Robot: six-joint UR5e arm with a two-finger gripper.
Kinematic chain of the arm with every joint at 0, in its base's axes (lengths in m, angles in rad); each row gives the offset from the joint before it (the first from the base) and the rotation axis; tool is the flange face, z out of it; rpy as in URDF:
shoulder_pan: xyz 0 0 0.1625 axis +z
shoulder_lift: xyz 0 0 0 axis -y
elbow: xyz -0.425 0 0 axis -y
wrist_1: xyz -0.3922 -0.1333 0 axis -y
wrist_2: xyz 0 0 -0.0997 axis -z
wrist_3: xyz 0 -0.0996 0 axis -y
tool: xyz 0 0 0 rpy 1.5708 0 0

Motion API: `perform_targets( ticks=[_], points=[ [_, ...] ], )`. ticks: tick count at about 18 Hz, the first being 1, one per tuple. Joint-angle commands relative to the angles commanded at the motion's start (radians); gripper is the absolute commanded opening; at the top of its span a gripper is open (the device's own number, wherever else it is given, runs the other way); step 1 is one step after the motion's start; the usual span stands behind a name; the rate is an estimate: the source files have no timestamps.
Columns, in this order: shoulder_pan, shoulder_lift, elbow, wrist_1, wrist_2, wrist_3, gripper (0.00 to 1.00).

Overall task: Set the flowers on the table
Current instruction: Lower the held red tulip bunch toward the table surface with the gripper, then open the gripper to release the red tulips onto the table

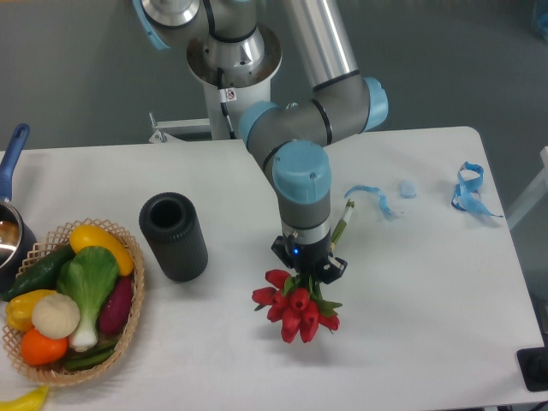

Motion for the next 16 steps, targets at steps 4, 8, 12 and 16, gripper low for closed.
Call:
perform_targets(
  ticks=[4, 8, 12, 16],
  points=[
    [-0.003, -0.012, 0.009, 0.002, -0.003, 0.003, 0.29],
    [-0.005, -0.017, 0.017, 0.002, -0.006, 0.012, 0.74],
    [-0.003, -0.012, 0.015, 0.002, -0.005, 0.003, 1.00],
    [-0.002, 0.017, 0.017, 0.002, -0.005, 0.008, 1.00]
  ],
)
